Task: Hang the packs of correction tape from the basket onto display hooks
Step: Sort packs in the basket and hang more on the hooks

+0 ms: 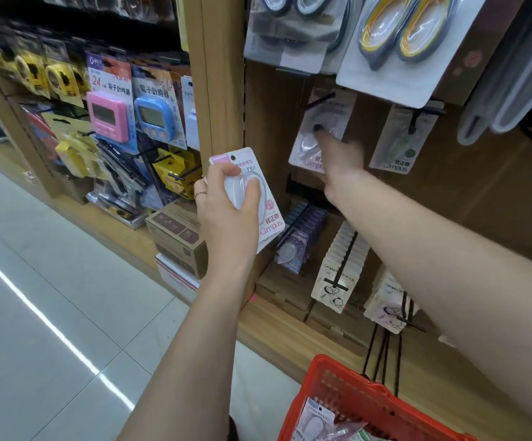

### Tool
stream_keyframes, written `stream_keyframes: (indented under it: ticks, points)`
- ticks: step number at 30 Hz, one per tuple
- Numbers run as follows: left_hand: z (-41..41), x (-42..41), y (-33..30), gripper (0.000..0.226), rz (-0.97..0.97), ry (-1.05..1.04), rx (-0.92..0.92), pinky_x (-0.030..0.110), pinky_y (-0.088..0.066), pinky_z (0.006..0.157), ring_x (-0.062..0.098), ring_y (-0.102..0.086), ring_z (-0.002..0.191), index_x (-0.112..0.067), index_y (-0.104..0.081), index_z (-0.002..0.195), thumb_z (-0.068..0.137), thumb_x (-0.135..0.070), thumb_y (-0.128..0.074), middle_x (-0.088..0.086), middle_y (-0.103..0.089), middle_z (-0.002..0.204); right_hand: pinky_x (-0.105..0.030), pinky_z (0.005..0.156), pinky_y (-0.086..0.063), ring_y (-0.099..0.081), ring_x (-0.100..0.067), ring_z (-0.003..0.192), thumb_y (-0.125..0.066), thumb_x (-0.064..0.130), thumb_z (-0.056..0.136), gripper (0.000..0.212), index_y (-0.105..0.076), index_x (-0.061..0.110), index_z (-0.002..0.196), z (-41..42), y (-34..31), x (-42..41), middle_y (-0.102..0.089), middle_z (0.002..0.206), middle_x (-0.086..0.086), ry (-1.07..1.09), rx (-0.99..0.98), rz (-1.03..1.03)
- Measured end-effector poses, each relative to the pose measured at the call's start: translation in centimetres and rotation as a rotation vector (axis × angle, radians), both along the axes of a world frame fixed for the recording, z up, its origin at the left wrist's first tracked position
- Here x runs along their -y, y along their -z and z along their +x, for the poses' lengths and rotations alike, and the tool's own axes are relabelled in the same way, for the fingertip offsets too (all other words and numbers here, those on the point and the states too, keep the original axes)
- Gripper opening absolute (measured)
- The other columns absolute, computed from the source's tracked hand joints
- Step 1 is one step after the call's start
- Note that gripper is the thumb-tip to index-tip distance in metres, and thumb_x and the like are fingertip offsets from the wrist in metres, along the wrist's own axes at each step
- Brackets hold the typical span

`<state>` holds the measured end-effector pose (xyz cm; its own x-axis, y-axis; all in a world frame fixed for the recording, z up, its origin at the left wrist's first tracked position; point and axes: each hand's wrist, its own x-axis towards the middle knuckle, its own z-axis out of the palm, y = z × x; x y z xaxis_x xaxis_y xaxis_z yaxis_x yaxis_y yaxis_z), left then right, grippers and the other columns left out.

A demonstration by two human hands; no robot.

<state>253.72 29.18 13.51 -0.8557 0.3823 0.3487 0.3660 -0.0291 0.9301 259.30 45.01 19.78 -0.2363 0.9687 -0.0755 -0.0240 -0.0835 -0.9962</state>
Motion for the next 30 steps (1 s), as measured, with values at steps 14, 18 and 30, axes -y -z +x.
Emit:
stream_keyframes:
  ticks: [14,18,30]
  points:
    - [0.2,-0.8,-0.3,0.028,0.111,0.127,0.123,0.042,-0.065,0.077,0.01,-0.067,0.108,-0.039,-0.053,0.121,0.098,-0.035,-0.068,-0.015,-0.06,0.125,-0.035,0.088,-0.062,-0.07,-0.022,0.102,-0.067,0.051,0.095,0.057,-0.054,0.014,0.137,1.7,2.9,2.2,-0.068,0.11,-0.004,-0.189,0.1,-0.119]
    - [0.0,-0.5,-0.5,0.05,0.154,0.128,0.148,0.036,-0.063,0.087,0.006,-0.064,0.116,-0.038,-0.05,0.135,0.094,-0.025,-0.074,-0.014,-0.059,0.131,-0.04,0.088,-0.063,-0.077,-0.023,0.097,-0.071,0.036,0.096,0.031,-0.067,0.014,0.118,3.5,3.8,5.9,-0.077,0.111,-0.011,-0.49,0.08,0.037]
    - [-0.5,-0.2,-1.0,0.037,0.236,0.147,0.323,0.038,-0.061,0.094,0.007,-0.063,0.117,-0.031,-0.053,0.14,0.103,-0.025,-0.056,-0.017,-0.058,0.129,-0.041,0.083,-0.062,-0.076,-0.027,0.099,-0.07,0.012,0.098,0.017,-0.062,0.008,0.112,5.6,2.5,6.7,-0.075,0.11,-0.009,-0.538,-0.038,0.09]
